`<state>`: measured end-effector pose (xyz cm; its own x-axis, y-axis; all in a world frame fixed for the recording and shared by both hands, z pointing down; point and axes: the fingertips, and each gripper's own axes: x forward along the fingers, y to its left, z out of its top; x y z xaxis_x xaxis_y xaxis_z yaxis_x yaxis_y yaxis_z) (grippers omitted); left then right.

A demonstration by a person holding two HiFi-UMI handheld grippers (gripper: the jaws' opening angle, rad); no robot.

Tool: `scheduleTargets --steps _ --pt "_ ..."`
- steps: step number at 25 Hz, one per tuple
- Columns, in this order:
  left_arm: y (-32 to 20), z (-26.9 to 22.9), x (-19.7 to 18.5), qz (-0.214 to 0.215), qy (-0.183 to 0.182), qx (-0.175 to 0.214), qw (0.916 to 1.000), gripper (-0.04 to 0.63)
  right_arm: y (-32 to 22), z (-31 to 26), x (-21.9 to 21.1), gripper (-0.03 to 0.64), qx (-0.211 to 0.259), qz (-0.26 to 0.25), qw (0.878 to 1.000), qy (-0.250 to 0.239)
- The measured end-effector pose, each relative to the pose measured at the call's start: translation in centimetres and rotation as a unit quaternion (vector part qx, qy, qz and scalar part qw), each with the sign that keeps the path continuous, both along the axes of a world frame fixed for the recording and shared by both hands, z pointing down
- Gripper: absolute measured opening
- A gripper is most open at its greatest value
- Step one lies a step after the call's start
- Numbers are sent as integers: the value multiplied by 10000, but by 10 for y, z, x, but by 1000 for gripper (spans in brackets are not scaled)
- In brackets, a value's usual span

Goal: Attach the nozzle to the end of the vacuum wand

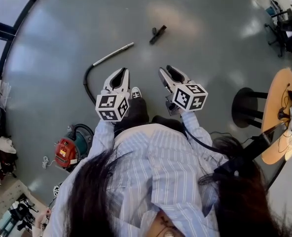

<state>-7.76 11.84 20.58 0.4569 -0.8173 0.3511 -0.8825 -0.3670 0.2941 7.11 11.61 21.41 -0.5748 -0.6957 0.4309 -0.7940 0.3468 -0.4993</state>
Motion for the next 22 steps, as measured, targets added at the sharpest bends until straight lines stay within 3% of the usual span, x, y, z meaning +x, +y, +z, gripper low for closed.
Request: scheduleTargets --steps 6,12,22 --pt "-67 9 -39 15 -25 -57 10000 8 -61 11 -10 158 -210 359 9991 76" --pt "-106 28 -49 -67 102 -328 9994 8 -97 20 2 158 -431 561 9974 130" --pt "-186 43 -35 -550 -22 -629 9965 8 -202 33 27 158 -653 51 9978 142"
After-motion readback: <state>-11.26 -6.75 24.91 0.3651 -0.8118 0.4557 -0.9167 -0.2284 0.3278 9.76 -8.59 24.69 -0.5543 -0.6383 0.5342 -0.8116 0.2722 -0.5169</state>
